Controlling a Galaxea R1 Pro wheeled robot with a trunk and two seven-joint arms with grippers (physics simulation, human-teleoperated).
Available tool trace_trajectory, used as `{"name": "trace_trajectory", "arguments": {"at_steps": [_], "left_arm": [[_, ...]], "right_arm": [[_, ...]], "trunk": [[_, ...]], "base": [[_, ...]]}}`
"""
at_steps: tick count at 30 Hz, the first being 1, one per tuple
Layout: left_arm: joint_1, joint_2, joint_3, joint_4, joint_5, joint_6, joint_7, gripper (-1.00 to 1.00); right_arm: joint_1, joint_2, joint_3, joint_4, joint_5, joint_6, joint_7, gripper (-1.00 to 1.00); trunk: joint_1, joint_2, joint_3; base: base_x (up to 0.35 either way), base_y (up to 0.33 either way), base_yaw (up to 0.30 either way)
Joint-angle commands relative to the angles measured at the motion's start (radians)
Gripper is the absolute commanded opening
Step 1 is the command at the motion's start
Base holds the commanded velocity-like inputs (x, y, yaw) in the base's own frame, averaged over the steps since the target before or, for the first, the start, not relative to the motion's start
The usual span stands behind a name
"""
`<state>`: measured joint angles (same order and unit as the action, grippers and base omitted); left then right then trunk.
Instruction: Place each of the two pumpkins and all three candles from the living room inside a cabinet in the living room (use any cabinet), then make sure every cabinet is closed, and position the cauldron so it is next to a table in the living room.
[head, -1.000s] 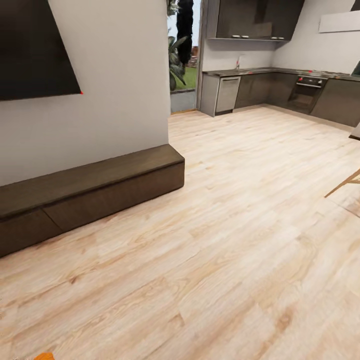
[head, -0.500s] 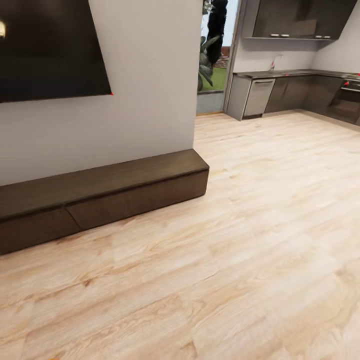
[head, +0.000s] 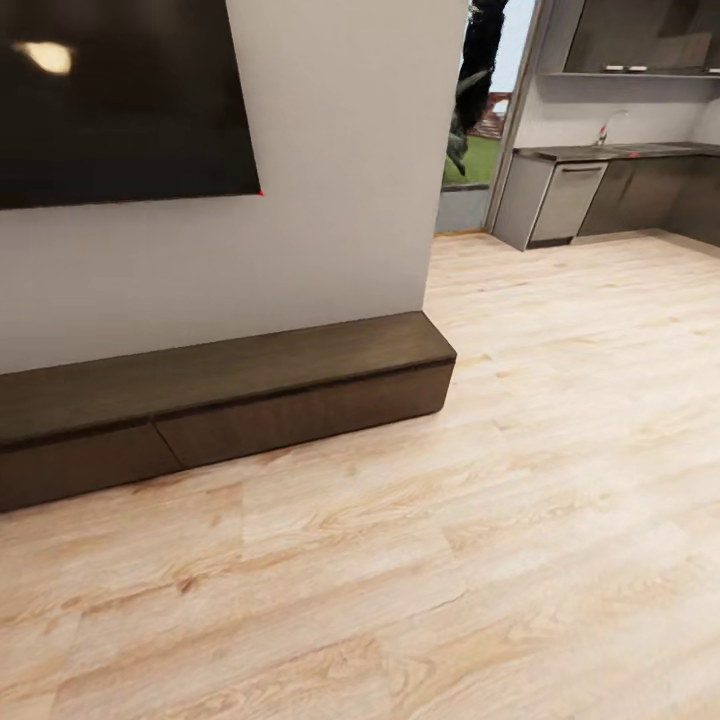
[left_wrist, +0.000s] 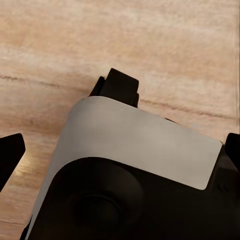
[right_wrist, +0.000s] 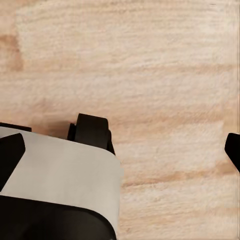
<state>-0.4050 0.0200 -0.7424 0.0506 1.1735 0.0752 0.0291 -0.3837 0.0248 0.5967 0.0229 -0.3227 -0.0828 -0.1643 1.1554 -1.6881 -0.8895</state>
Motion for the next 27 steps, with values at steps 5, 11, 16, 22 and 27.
{"name": "trace_trajectory", "arguments": {"at_steps": [5, 11, 16, 22, 27], "left_arm": [[0.000, 0.000, 0.000, 0.000, 0.000, 0.000, 0.000, 1.00], [0.000, 0.000, 0.000, 0.000, 0.000, 0.000, 0.000, 1.00], [0.000, 0.000, 0.000, 0.000, 0.000, 0.000, 0.000, 1.00], [0.000, 0.000, 0.001, 0.000, 0.002, -0.001, 0.000, 1.00], [0.000, 0.000, 0.001, 0.000, 0.003, -0.001, 0.001, 1.00]], "right_arm": [[0.000, 0.000, 0.000, -0.001, 0.004, 0.000, 0.000, 1.00], [0.000, 0.001, 0.000, -0.003, 0.002, -0.001, 0.000, 1.00], [0.000, 0.003, 0.000, -0.004, 0.001, -0.002, 0.000, 1.00], [0.000, 0.003, 0.000, -0.003, 0.002, -0.002, 0.000, 1.00], [0.000, 0.003, 0.000, -0.003, 0.004, -0.002, 0.000, 1.00]], "trunk": [[0.000, 0.000, 0.000], [0.000, 0.000, 0.000], [0.000, 0.000, 0.001], [0.000, 0.000, 0.010], [0.000, 0.000, 0.018]], "base": [[0.328, -0.076, 0.002], [0.328, -0.077, 0.000], [0.328, -0.078, 0.000], [0.124, -0.031, 0.000], [0.007, -0.003, 0.000]]}}
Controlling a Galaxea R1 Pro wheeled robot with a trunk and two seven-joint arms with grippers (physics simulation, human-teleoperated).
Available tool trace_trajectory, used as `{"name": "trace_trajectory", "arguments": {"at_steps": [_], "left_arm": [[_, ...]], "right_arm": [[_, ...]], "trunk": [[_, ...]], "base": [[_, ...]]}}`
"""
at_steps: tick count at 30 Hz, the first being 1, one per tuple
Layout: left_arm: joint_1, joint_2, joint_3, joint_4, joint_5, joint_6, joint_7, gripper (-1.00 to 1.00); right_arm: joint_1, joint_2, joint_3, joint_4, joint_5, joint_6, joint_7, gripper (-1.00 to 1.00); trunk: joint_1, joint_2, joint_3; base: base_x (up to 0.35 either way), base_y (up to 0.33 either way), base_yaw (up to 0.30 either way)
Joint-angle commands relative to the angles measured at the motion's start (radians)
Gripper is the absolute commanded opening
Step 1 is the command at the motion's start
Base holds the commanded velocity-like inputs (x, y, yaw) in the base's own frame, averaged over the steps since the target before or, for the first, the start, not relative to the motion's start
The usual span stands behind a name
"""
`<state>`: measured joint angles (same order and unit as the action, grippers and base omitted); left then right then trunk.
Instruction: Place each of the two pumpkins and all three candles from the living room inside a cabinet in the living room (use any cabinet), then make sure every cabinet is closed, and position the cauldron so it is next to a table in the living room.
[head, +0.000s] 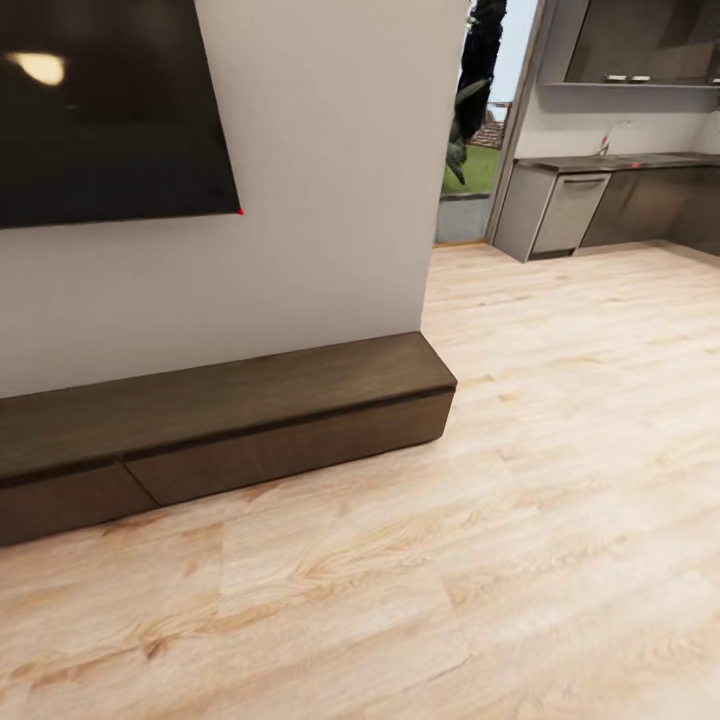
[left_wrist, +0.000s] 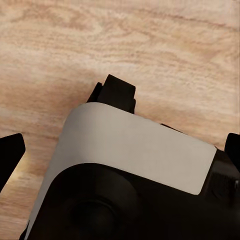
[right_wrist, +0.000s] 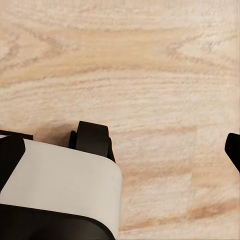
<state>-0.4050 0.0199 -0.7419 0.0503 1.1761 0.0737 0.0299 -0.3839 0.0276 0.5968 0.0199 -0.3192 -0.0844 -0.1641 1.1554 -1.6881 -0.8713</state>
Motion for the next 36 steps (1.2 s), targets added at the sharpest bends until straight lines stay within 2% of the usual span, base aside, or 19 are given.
{"name": "trace_trajectory", "arguments": {"at_steps": [1, 22, 36], "left_arm": [[0.000, 0.000, 0.000, 0.000, -0.001, 0.000, 0.000, 1.00], [0.000, 0.001, 0.000, 0.000, -0.002, 0.000, 0.000, 1.00], [0.000, 0.002, 0.000, 0.000, -0.001, 0.000, 0.000, 1.00]], "right_arm": [[0.000, 0.000, 0.000, 0.000, 0.000, 0.000, 0.000, 1.00], [0.000, 0.002, 0.000, 0.000, -0.003, 0.000, 0.000, 1.00], [0.000, 0.002, 0.000, 0.000, -0.003, 0.000, 0.000, 1.00]], "trunk": [[0.000, 0.000, 0.002], [0.000, 0.000, 0.025], [0.000, 0.000, 0.037]], "base": [[0.040, -0.046, 0.000], [0.223, -0.236, 0.206], [0.231, -0.042, 0.250]]}}
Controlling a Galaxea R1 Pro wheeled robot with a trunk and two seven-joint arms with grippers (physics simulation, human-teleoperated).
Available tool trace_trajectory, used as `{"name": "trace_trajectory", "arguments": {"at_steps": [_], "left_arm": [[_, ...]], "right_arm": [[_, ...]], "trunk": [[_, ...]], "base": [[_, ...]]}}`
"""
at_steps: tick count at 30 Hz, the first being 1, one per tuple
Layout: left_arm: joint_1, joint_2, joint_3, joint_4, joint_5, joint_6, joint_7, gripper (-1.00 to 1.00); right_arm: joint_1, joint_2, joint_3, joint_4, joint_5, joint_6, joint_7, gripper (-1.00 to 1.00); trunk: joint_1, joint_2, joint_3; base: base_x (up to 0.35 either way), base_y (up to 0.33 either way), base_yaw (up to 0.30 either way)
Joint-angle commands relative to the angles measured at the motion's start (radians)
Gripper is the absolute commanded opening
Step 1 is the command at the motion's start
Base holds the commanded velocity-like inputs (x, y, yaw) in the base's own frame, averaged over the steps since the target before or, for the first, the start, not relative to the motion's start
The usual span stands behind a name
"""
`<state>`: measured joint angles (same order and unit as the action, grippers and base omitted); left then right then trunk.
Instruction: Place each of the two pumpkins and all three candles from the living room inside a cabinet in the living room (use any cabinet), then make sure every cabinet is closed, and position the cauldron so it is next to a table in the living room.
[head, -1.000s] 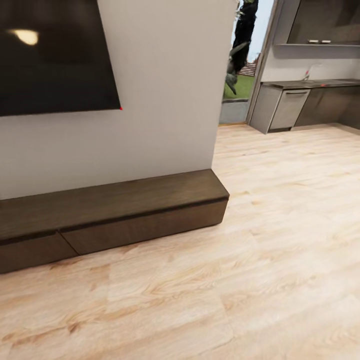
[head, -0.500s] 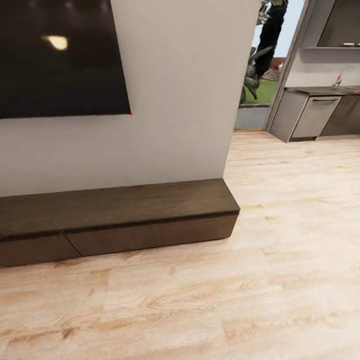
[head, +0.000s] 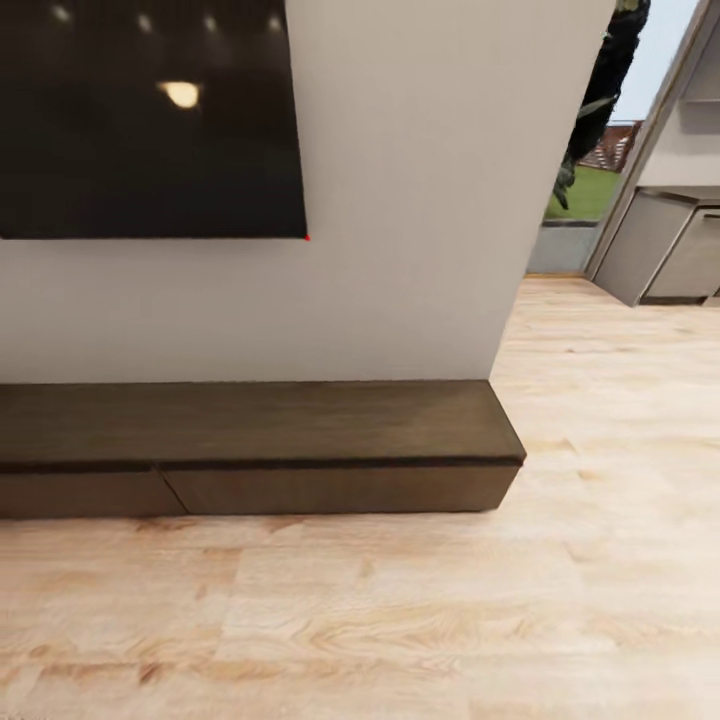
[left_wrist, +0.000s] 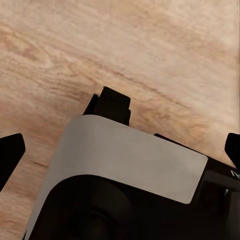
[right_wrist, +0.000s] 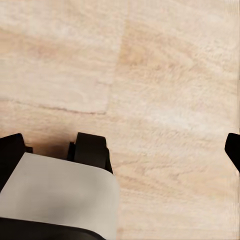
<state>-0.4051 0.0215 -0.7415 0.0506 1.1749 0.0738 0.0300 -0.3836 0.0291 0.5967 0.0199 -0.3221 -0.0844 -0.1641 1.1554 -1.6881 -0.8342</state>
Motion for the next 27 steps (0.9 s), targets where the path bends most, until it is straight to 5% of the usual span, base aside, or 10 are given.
{"name": "trace_trajectory", "arguments": {"at_steps": [1, 17, 27], "left_arm": [[0.000, 0.000, 0.000, 0.000, 0.000, 0.000, 0.000, 1.00], [0.000, 0.000, 0.000, 0.000, 0.000, 0.000, 0.000, 1.00], [0.000, 0.000, 0.000, 0.000, 0.000, 0.000, 0.000, 1.00]], "right_arm": [[0.000, 0.000, 0.000, 0.000, 0.000, 0.000, 0.000, 1.00], [0.000, -0.002, 0.000, -0.001, -0.001, 0.000, 0.000, 1.00], [0.000, -0.003, 0.000, -0.002, -0.003, 0.000, 0.000, 1.00]], "trunk": [[0.000, 0.000, 0.001], [0.000, 0.000, 0.014], [0.000, 0.000, 0.020]], "base": [[0.247, 0.000, 0.250], [0.319, 0.000, 0.236], [0.327, 0.000, -0.132]]}}
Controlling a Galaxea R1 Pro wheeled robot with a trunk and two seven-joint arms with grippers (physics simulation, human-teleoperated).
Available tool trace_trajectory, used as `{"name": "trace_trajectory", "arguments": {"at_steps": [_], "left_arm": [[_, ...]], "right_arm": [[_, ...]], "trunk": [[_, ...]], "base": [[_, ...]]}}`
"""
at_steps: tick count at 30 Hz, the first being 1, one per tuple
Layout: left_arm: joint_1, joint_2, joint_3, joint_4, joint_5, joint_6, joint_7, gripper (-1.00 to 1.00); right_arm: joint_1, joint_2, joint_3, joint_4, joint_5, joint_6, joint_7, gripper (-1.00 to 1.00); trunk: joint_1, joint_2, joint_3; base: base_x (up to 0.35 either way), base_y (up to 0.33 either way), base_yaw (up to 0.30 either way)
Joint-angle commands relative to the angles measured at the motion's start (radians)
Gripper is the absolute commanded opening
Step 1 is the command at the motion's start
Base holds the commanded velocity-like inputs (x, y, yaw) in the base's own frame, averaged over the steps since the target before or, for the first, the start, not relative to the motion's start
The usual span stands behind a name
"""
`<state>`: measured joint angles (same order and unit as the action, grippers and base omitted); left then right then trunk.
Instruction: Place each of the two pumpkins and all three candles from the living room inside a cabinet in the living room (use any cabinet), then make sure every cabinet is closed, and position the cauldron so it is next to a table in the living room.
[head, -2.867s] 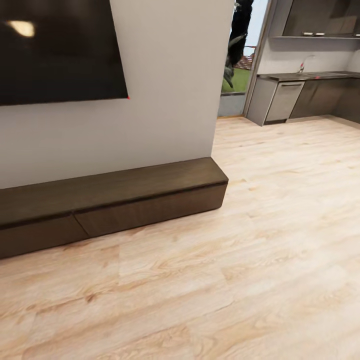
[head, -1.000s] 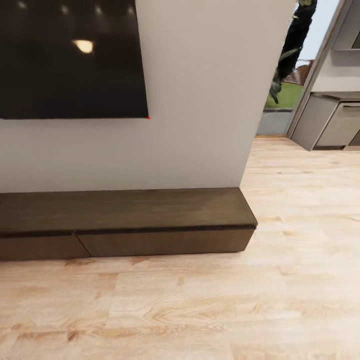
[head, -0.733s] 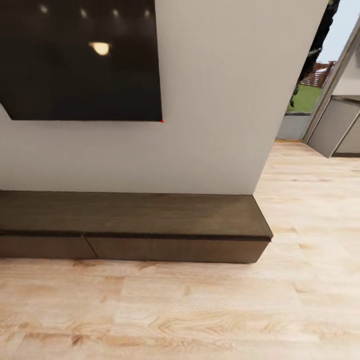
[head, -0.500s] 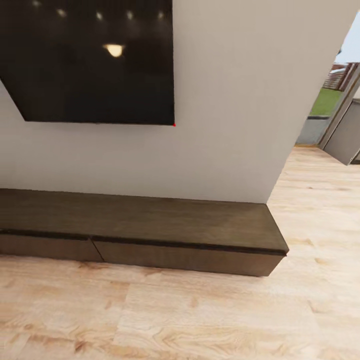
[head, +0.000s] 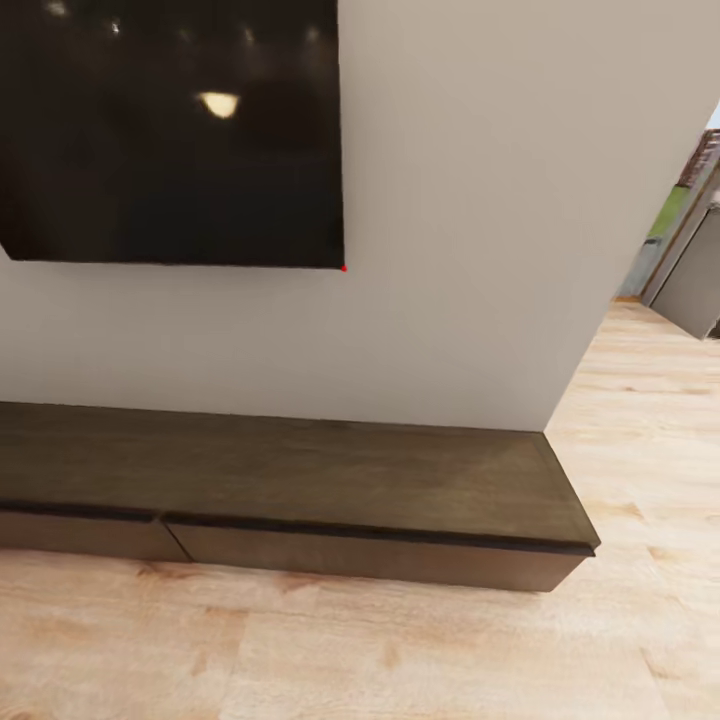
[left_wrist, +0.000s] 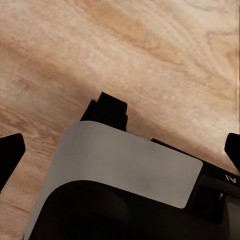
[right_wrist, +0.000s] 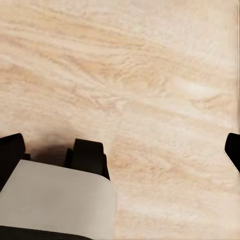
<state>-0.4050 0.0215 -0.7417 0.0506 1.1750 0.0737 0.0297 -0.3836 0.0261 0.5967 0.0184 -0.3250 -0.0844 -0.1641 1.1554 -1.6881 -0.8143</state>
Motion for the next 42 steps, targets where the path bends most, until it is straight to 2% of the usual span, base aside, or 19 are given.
{"name": "trace_trajectory", "arguments": {"at_steps": [1, 9, 16, 21, 22, 23, 25, 27, 28, 29, 30, 31, 32, 34, 35, 37, 39, 42], "left_arm": [[0.000, 0.000, 0.000, 0.000, 0.000, 0.000, 0.000, 1.00], [0.000, 0.000, 0.000, 0.000, 0.000, 0.000, 0.000, 1.00], [0.000, -0.001, 0.000, -0.001, 0.000, 0.000, 0.000, 1.00], [0.000, -0.010, 0.001, -0.003, 0.000, 0.000, 0.001, 1.00], [0.000, -0.020, 0.002, -0.008, 0.000, 0.000, 0.001, 1.00], [0.000, -0.032, 0.002, -0.013, -0.001, -0.009, 0.003, 1.00], [-0.001, -0.033, 0.006, -0.015, 0.003, -0.042, 0.006, 1.00], [-0.004, -0.031, 0.009, -0.019, 0.005, -0.103, 0.007, 1.00], [-0.043, -0.021, 0.004, -0.105, -0.001, -0.119, 0.005, 1.00], [-0.056, -0.013, 0.004, -0.135, -0.006, -0.118, 0.004, 1.00], [-0.089, 0.004, 0.001, -0.207, -0.033, -0.116, 0.000, 1.00], [-0.122, 0.027, -0.001, -0.356, -0.101, -0.086, -0.004, 1.00], [-0.129, 0.037, -0.001, -0.441, -0.132, -0.048, -0.005, 1.00], [-0.133, 0.059, 0.001, -0.640, -0.182, 0.079, -0.005, 1.00], [-0.133, 0.065, 0.002, -0.692, -0.189, 0.117, -0.005, 1.00], [-0.132, 0.086, 0.003, -0.890, -0.207, 0.269, -0.005, 1.00], [-0.131, 0.095, 0.004, -1.053, -0.212, 0.388, -0.005, 1.00], [-0.131, 0.098, 0.005, -1.198, -0.211, 0.475, -0.005, 1.00]], "right_arm": [[0.000, 0.000, 0.000, 0.000, 0.000, 0.000, 0.000, 1.00], [0.000, 0.000, 0.000, 0.000, 0.000, 0.000, 0.000, 1.00], [0.000, 0.000, 0.000, 0.000, 0.005, 0.002, 0.001, 1.00], [0.000, 0.001, 0.001, 0.001, 0.005, 0.002, 0.001, 1.00], [0.000, 0.002, 0.001, 0.002, 0.000, 0.002, 0.002, 1.00], [0.000, 0.004, 0.001, 0.003, -0.002, 0.002, 0.002, 1.00], [0.000, 0.005, 0.001, 0.004, -0.003, 0.002, 0.002, 1.00], [0.000, 0.005, 0.001, 0.005, -0.003, 0.002, 0.002, 1.00], [0.000, 0.004, 0.002, -0.001, 0.007, 0.002, 0.001, 1.00], [0.000, 0.005, 0.003, -0.003, 0.009, 0.002, 0.000, 1.00], [0.000, 0.006, 0.005, -0.007, 0.011, 0.003, -0.006, 1.00], [0.000, 0.006, 0.006, -0.009, 0.013, 0.004, -0.010, 1.00], [0.000, 0.007, 0.007, -0.010, 0.013, 0.005, -0.011, 1.00], [0.000, 0.007, 0.010, -0.010, 0.013, 0.005, -0.012, 1.00], [0.000, 0.007, 0.010, -0.010, 0.013, 0.005, -0.012, 1.00], [0.000, 0.005, 0.011, -0.011, 0.014, 0.005, -0.012, 1.00], [0.000, 0.003, 0.012, -0.011, 0.014, 0.005, -0.012, 1.00], [0.000, 0.002, 0.012, -0.011, 0.014, 0.005, -0.012, 1.00]], "trunk": [[0.000, 0.000, 0.001], [0.000, 0.000, 0.008], [0.000, 0.000, 0.009], [0.000, 0.000, 0.009], [0.000, 0.000, 0.009], [0.000, 0.000, 0.009], [0.000, 0.000, 0.009], [0.000, 0.000, 0.009], [0.000, 0.000, 0.009], [0.000, 0.000, 0.009], [0.000, 0.000, 0.009], [0.000, 0.000, 0.009], [0.000, 0.000, 0.009], [0.000, 0.000, 0.009], [0.000, 0.000, 0.009], [0.000, 0.000, 0.009], [0.000, 0.000, 0.009], [0.000, 0.000, 0.009]], "base": [[0.328, 0.000, -0.245], [0.328, 0.000, -0.239], [0.245, 0.000, -0.049], [0.023, 0.000, -0.002], [0.002, 0.000, 0.000], [0.000, 0.000, 0.000], [0.000, 0.000, 0.000], [0.000, 0.000, 0.000], [0.000, 0.000, 0.000], [0.000, 0.000, 0.000], [0.000, 0.000, 0.000], [0.000, 0.000, 0.000], [0.000, 0.000, 0.000], [0.000, 0.000, 0.000], [0.000, 0.000, 0.000], [0.000, 0.000, 0.000], [0.000, 0.000, 0.000], [0.000, 0.000, 0.000]]}}
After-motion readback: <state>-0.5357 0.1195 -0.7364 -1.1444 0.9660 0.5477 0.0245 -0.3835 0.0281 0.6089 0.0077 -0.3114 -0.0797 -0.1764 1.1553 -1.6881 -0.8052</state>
